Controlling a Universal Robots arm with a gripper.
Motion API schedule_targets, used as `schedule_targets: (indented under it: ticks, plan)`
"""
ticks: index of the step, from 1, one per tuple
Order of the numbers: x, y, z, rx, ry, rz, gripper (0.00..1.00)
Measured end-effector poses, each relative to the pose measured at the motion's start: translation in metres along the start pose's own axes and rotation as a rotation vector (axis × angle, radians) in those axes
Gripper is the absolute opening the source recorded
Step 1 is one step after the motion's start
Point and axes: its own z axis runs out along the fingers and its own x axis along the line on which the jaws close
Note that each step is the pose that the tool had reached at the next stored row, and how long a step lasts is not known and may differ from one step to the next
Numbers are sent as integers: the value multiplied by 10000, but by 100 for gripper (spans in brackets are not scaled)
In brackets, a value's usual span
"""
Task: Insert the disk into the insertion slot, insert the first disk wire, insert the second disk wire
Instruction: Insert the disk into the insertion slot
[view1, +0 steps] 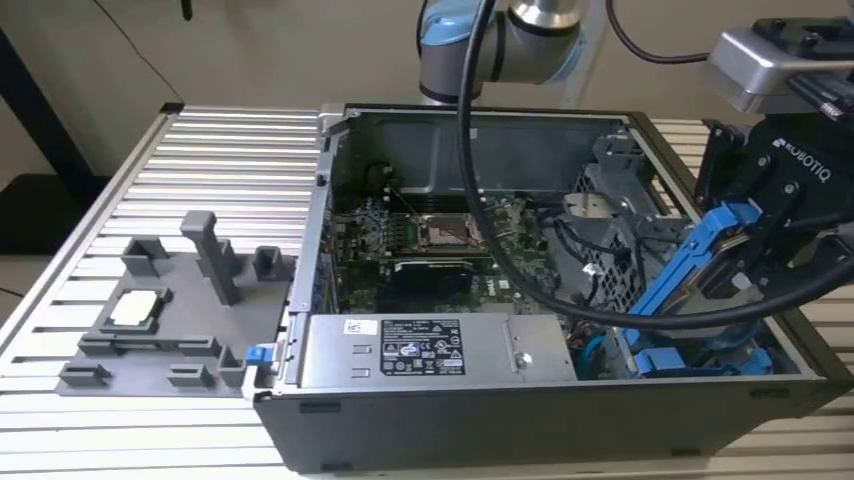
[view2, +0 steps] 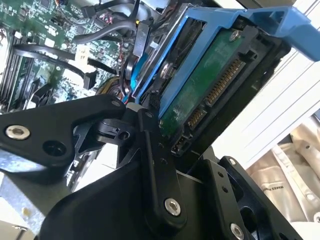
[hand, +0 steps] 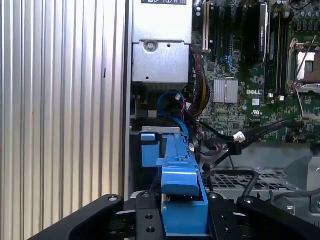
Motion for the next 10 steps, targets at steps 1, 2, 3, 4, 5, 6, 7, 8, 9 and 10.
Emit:
schedule_targets:
  ticks: [1, 2, 3, 4, 5, 6, 7, 8, 9, 10]
  plan:
    - [1, -1, 15, 0, 1, 2, 33]
    - [1, -2, 34, 0, 0, 3, 33]
    - [1, -3, 51, 0, 1, 5, 33]
    - [1, -3, 70, 1, 0, 6, 33]
    - [1, -4, 87, 1, 0, 7, 33]
    - [1, -5, 106, 1, 0, 8, 33]
    - [2, -6, 124, 1, 0, 9, 33]
    - [1, -6, 142, 1, 1, 10, 33]
    - [2, -7, 160, 1, 1, 11, 33]
    - [2, -7, 179, 1, 0, 12, 33]
